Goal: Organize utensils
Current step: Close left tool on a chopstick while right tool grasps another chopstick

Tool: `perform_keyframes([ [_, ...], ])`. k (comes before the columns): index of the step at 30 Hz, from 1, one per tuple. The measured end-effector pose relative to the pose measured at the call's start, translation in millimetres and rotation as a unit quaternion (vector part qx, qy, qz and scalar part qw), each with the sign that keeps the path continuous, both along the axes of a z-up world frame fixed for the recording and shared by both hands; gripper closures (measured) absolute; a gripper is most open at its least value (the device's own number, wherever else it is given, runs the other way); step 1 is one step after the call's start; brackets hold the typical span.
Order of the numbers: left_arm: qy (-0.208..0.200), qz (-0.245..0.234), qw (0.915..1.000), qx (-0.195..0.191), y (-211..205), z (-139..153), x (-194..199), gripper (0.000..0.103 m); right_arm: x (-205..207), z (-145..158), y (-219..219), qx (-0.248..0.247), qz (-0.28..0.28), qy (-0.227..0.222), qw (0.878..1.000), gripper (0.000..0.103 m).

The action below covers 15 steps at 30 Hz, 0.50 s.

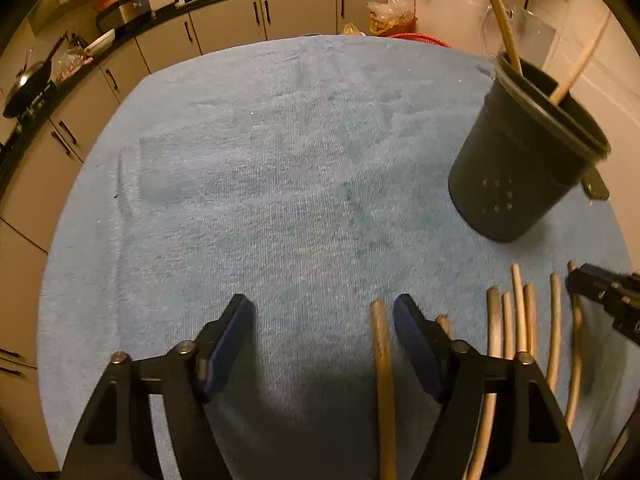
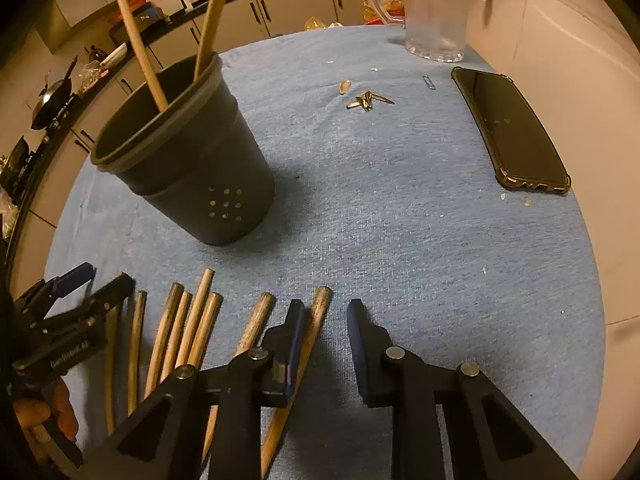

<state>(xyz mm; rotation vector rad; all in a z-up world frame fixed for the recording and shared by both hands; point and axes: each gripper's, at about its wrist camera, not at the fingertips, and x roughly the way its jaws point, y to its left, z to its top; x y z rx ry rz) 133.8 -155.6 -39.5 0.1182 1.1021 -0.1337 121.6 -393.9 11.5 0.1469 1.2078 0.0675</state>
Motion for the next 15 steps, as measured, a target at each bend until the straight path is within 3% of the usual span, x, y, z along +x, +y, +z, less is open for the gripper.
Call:
perform_keyframes([
  [2,-0.001,-0.012,0.9999,0.001,-3.8,1.4,3.2,0.047,3.3,-0.3,0.6,-0.006,0.001,0.001,1.0,0.08],
  [5,-0.003,-0.025,0.9996,0.01,-11.1,4.2,6.4,0.076,5.7,-1.0,4.1,-0.022,0.003,-0.001,1.0,0.085],
  [6,-0.003,-0.024,0.9996,0.015,-10.9,5.1,7.4,0.095,6.5,-1.2,4.8,-0.024,0.003,-0.002,1.0,0.086],
  [8,0.0,-0.021,0.9997,0.01,-10.4,4.6,10.8,0.095,7.8,-1.0,2.3,-0.016,0.0,-0.001,1.0,0.088],
  [15,-0.002,-0.004,0.9974,-0.072,7.9,16.0,0.3,0.096,0.9,5.3,-22.9,0.055,-0.016,-0.011,0.998,0.091],
])
